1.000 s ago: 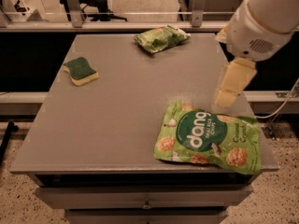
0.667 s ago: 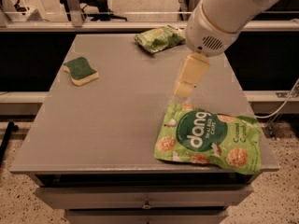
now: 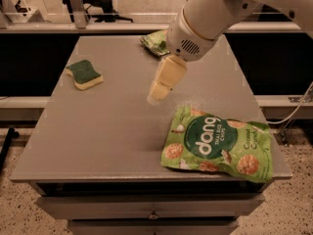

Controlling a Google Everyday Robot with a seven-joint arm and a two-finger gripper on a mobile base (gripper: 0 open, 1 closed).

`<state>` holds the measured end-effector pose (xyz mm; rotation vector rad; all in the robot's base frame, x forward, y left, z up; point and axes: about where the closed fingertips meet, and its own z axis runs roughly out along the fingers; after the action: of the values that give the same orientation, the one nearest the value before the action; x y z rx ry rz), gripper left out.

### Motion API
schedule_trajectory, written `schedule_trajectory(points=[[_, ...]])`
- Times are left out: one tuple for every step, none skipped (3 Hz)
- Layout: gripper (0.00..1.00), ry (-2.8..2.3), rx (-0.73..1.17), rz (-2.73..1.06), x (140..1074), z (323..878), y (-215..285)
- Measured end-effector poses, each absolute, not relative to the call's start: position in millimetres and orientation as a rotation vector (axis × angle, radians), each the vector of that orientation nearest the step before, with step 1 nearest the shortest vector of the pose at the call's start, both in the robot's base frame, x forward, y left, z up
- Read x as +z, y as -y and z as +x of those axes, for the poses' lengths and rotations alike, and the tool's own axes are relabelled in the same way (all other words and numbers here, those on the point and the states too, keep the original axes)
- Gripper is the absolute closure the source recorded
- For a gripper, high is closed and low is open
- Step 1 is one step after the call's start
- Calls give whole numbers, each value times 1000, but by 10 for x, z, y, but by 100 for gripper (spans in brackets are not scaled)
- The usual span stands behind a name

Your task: Move sponge near green rice chip bag

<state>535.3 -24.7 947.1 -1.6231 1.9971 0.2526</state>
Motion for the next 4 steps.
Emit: schedule_trajectory(points=[[0, -1930, 345, -1583, 9347, 5662, -310], [0, -1894, 448, -1545, 9153, 5992, -1051], [0, -1898, 537, -1498, 8847, 6234, -1635], [0, -1937, 562, -1420, 8602, 6484, -1916]])
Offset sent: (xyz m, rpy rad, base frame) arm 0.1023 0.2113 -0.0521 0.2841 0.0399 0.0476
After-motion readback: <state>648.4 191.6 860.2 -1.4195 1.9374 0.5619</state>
